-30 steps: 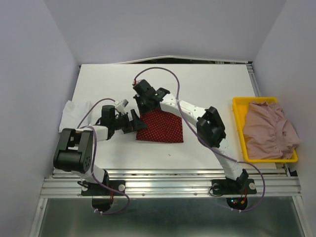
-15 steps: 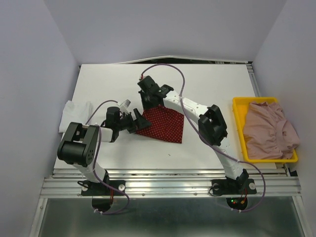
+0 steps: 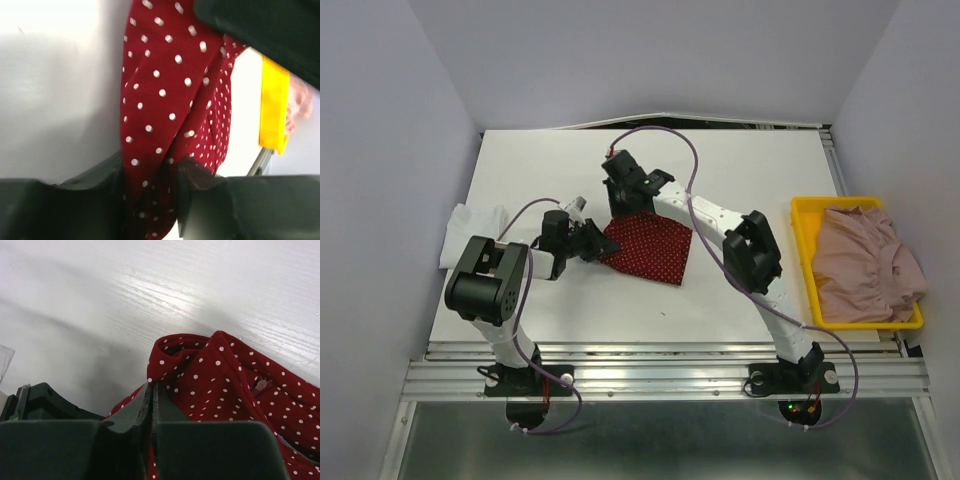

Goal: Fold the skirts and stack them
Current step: Neatly place the folded skirt to the corner

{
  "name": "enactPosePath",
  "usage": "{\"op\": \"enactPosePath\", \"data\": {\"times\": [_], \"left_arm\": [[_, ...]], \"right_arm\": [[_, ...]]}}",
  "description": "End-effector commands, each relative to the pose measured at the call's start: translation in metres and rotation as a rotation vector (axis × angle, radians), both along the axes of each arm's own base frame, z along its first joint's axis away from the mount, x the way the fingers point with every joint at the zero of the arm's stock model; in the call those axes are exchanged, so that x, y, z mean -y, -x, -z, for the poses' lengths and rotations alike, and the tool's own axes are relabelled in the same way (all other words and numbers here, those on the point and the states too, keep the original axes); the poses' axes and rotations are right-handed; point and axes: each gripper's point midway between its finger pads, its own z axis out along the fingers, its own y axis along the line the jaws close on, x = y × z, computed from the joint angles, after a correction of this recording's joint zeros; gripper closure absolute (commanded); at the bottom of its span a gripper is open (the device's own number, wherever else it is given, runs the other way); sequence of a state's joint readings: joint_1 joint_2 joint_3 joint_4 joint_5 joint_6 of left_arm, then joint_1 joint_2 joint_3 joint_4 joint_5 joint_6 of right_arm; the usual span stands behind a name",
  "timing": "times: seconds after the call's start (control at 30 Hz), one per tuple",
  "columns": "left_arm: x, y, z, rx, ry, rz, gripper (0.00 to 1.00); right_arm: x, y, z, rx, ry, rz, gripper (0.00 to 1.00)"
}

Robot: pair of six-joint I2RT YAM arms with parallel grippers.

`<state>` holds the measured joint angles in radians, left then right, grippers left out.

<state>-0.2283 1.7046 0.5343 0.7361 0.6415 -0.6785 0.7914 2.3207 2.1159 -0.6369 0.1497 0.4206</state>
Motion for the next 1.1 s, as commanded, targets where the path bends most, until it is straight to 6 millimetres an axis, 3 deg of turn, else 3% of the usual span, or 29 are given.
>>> {"op": "enactPosePath", "data": {"times": [0.0,0.03,0.07,0.1,0.13,0.23,0.33,0.4,0.6,0.83,1.07], "left_arm": [[-0.011,-0.037,-0.012,0.067,-0.144,-0.057,0.93],[-0.019,-0.039,-0.008,0.043,-0.227,-0.046,1.00],[-0.032,-0.047,-0.007,0.050,-0.309,-0.092,1.00],[-0.037,-0.048,-0.006,0.048,-0.355,-0.093,1.00],[-0.052,-0.051,-0.006,0.045,-0.466,-0.090,1.00],[-0.084,-0.055,-0.015,0.083,-0.667,-0.102,1.00],[-0.117,-0.054,-0.025,0.115,-0.790,-0.149,1.00],[-0.132,-0.055,-0.040,0.167,-0.870,-0.167,1.00],[-0.182,-0.054,-0.073,0.284,-1.171,-0.190,1.00],[-0.231,-0.044,-0.103,0.258,-1.282,-0.238,1.00],[-0.253,-0.046,-0.136,0.290,-1.276,-0.250,1.00]], "right_arm": [[-0.008,-0.007,-0.041,0.073,-0.085,0.004,0.92],[-0.009,-0.007,-0.042,0.077,-0.086,-0.002,0.84],[-0.004,-0.012,-0.042,0.082,-0.080,0.006,0.72],[-0.004,-0.013,-0.045,0.093,-0.074,-0.001,0.45],[0.003,-0.019,-0.051,0.104,-0.077,0.011,0.32],[0.019,-0.033,-0.064,0.136,-0.077,0.038,0.00],[0.034,-0.042,-0.078,0.176,-0.059,0.058,0.00],[0.056,-0.053,-0.090,0.209,-0.034,0.083,0.00],[0.087,-0.050,-0.106,0.232,-0.009,0.106,0.00],[0.097,-0.038,-0.100,0.220,0.014,0.095,0.00],[0.096,-0.033,-0.092,0.195,0.013,0.078,0.00]]}}
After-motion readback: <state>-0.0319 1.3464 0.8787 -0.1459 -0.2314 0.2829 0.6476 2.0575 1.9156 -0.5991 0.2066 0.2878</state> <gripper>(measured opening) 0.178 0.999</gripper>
